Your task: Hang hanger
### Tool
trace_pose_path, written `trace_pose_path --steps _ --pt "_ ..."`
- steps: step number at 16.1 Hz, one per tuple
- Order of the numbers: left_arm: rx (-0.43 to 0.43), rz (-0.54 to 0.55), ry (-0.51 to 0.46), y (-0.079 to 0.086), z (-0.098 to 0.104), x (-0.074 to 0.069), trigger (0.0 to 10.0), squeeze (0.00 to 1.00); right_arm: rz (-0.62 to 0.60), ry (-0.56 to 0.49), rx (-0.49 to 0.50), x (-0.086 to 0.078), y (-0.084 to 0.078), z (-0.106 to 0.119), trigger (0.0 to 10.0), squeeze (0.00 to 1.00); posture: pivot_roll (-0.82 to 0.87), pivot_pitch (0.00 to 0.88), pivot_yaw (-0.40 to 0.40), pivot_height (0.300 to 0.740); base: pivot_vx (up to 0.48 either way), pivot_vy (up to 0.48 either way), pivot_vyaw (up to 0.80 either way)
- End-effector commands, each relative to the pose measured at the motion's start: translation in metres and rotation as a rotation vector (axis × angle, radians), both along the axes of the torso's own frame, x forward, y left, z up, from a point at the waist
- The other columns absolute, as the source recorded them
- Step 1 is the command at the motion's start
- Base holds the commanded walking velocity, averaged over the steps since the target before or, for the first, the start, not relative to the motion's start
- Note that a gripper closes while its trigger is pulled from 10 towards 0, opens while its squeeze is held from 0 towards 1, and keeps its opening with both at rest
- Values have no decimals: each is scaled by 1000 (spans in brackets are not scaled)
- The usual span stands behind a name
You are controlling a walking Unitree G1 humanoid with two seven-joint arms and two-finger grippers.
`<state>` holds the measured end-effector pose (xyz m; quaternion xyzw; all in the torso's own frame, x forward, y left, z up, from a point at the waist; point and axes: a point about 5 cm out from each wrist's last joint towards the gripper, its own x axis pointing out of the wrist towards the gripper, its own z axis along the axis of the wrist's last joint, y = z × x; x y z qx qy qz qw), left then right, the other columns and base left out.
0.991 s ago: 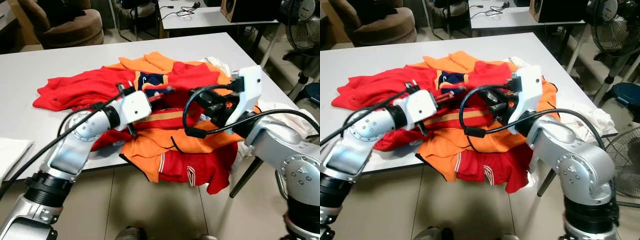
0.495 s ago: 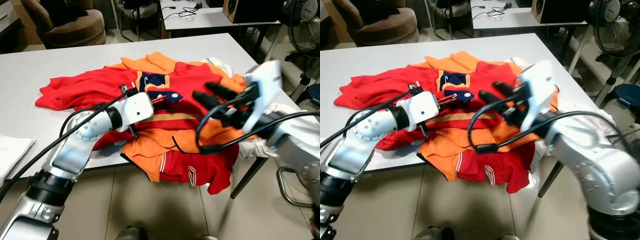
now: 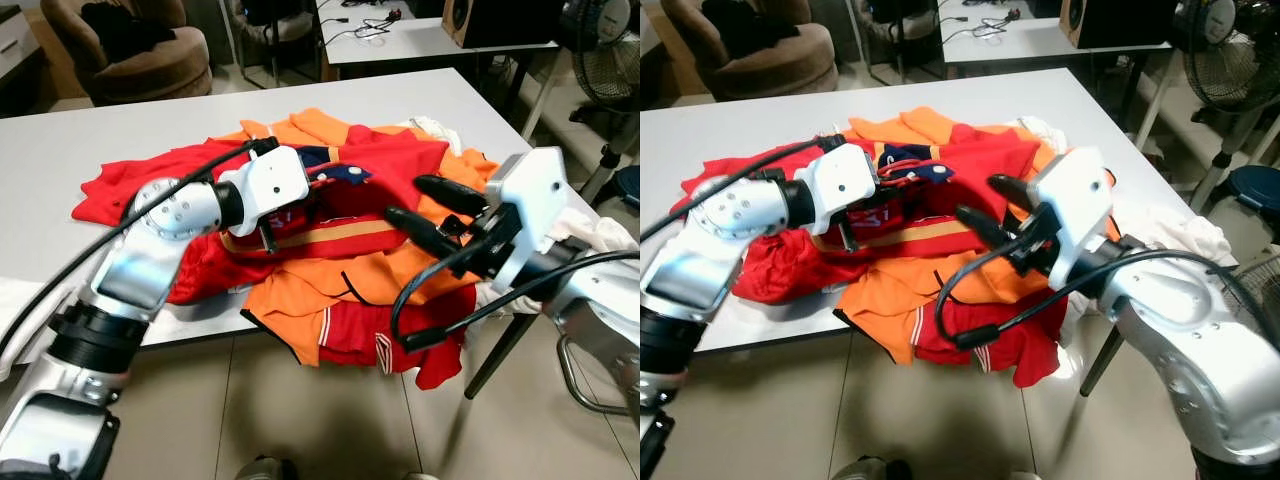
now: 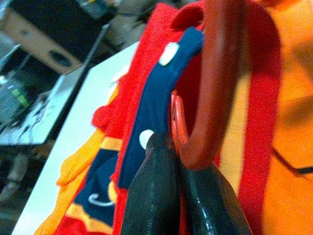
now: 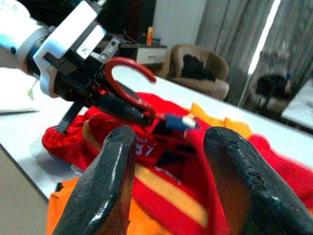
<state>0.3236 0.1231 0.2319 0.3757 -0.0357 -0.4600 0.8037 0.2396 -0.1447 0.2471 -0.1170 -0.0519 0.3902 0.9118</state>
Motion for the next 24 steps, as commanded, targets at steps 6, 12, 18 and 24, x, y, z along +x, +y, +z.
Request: trace_pose_path --steps 6,12,18,24 --pt "46 -155 1 -14 6 -11 10000 0 176 -59 -127 22 -8 -1 10000 1000 -213 36 90 740 0 0 0" --pt "46 -215 -22 -22 11 -17 10000 0 392 16 -77 43 -12 8 10000 1000 -195 48 75 740 0 0 0" --pt "76 -248 -26 -24 8 -22 10000 0 575 -19 -59 41 9 27 10000 0 -182 57 77 740 0 0 0" --pt "76 -267 -25 -27 8 -25 10000 0 619 -32 -190 46 14 14 0 0 -176 69 75 740 0 0 0"
